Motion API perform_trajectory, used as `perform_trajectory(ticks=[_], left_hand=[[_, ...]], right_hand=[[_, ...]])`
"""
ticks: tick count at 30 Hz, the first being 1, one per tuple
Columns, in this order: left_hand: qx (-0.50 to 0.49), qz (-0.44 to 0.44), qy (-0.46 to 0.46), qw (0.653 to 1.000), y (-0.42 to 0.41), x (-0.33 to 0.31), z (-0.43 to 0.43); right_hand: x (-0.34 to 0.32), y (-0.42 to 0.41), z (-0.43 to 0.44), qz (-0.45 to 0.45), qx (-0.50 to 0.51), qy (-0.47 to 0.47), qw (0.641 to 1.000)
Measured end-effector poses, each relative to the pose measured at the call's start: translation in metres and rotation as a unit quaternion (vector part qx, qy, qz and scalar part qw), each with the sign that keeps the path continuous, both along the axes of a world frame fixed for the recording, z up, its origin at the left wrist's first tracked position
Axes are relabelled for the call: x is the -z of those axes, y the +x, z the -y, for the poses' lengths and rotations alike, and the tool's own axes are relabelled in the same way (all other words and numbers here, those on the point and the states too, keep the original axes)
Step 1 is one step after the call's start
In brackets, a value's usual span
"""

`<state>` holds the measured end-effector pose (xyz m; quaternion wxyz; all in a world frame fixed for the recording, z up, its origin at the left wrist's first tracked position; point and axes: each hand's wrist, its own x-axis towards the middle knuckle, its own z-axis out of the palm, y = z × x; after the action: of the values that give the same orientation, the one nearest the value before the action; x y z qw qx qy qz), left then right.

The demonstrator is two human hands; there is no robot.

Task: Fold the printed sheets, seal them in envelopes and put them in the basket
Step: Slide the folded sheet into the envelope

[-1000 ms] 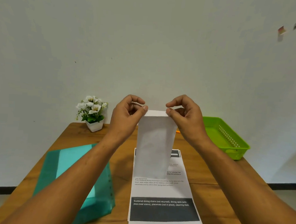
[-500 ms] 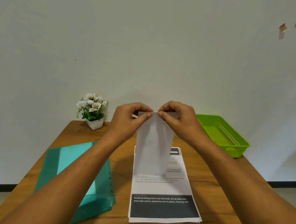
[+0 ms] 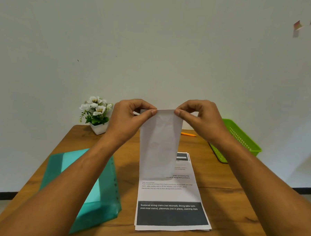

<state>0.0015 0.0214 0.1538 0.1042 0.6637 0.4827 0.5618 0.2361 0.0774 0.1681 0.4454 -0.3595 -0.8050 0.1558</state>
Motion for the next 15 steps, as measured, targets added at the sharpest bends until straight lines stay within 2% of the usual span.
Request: perform_trajectory(ticks=[6, 12, 15], left_hand=[[0.026, 0.060, -0.012, 0.998, 0.005, -0.001, -0.005], [0.000, 0.119, -0.025, 0.993, 0.007, 0.009, -0.007], [-0.006, 0.191, -0.050, 0.980, 0.015, 0.023, -0.005]], right_hand=[[-0.010, 0.009, -0.005, -0.125, -0.058, -0.070, 0.988], [-0.009, 0.008, -0.009, -0.159, -0.079, -0.082, 0.981], [0.004, 0.008, -0.015, -0.156, -0.115, -0.138, 0.971]])
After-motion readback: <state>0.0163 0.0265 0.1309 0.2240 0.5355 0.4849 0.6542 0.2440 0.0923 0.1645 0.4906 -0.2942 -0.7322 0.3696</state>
